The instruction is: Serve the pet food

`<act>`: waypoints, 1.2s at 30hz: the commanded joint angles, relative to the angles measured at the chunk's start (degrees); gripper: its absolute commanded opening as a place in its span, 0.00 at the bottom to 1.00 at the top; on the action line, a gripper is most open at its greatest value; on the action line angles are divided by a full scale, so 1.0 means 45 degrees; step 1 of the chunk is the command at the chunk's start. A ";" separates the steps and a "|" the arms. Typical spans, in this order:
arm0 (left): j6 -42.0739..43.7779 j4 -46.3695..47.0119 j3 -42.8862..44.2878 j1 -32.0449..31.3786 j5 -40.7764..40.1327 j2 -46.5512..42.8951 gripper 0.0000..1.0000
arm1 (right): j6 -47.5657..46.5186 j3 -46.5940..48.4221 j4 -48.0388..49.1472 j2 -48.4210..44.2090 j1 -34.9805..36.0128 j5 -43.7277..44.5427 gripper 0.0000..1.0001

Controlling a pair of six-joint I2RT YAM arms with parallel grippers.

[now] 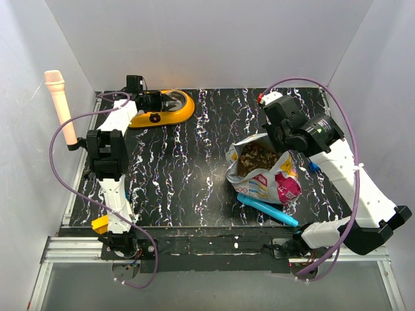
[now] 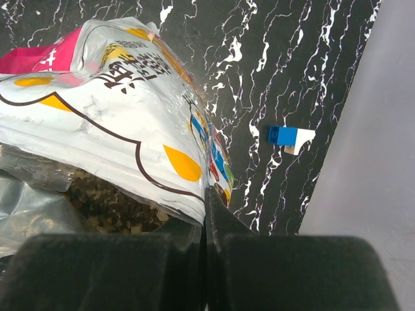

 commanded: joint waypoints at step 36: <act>-0.4346 -0.8046 0.9348 -0.1031 -0.2373 0.3498 0.00 | -0.0715 0.0694 0.2276 -0.1379 -0.0059 0.1940 0.01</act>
